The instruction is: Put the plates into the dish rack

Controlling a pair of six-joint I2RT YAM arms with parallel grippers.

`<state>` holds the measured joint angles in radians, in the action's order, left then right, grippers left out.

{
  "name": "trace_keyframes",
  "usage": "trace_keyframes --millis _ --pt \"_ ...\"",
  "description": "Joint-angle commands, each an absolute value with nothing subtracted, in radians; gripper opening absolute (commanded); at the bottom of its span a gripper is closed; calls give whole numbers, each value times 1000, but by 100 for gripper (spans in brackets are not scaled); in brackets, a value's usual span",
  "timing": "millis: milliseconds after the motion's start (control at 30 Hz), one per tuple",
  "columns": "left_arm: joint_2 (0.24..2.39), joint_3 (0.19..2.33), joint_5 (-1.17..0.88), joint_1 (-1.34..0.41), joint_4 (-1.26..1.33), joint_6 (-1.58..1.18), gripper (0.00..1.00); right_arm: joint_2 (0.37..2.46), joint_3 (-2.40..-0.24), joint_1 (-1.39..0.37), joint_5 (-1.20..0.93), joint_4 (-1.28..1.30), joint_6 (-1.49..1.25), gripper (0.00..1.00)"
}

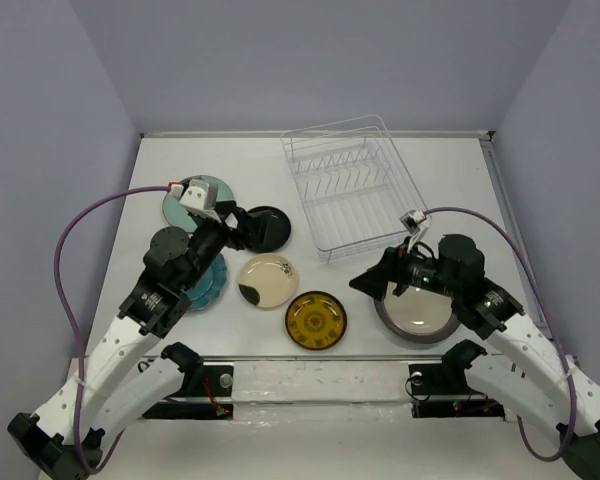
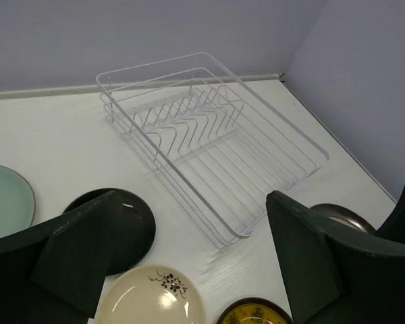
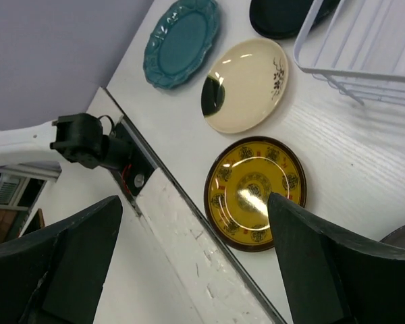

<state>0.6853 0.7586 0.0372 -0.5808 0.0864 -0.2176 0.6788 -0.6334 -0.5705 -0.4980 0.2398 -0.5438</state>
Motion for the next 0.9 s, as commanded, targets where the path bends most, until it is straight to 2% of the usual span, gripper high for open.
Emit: trace_keyframes --millis 0,100,233,600,867 --pt "670 762 14 -578 138 -199 99 698 -574 -575 -532 229 -577 95" --pt "658 764 12 -578 137 -190 99 724 -499 -575 -581 137 -589 97" --pt "641 758 5 -578 146 -187 99 755 -446 -575 -522 143 -581 98" --pt "644 758 -25 -580 146 -183 99 904 -325 -615 -408 57 -627 85" --pt "655 758 -34 -578 149 -187 99 1127 -293 -742 -342 -192 -713 78"
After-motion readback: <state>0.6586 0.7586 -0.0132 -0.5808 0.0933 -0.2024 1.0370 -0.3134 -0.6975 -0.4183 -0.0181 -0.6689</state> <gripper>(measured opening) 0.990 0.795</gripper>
